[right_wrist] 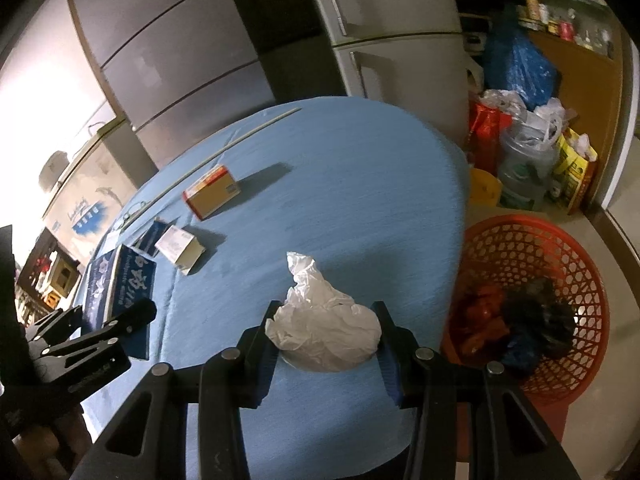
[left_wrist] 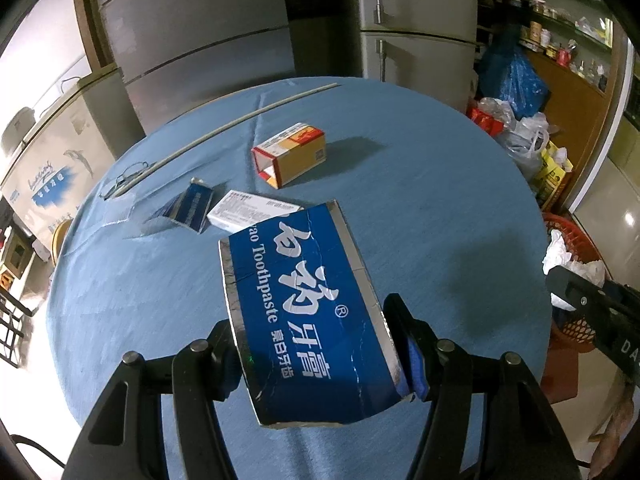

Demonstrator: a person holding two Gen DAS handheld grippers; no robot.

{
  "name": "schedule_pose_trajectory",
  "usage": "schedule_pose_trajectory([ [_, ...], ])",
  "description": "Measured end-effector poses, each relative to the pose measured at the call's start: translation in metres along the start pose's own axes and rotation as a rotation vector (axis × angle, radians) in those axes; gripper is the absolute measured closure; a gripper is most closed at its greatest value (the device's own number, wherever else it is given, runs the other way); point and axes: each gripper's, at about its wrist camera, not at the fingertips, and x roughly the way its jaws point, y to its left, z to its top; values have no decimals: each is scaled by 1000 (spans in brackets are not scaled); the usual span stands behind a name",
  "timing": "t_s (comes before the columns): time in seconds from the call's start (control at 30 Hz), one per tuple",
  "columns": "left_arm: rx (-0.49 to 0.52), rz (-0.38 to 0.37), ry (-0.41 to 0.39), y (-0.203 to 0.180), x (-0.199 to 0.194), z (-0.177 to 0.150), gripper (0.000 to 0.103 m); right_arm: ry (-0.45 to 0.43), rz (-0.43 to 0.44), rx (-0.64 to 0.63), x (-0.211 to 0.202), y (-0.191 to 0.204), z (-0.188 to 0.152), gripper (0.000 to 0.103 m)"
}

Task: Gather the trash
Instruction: 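Carry the toothpaste box and tissue toward the red basket with both tools, then release the tissue with the right tool while the left tool drops the toothpaste box into the basket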

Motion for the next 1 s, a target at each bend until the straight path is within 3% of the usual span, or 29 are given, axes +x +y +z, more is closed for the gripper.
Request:
schedule_pose_trajectory([
  [0.6,125,-95,13,-69,15,21,38,-25,-125,180,-5,-97,7,56],
  [1.0,159,-131,16,-91,23,32,38,-36,-240,299,-13,-166,8,57],
])
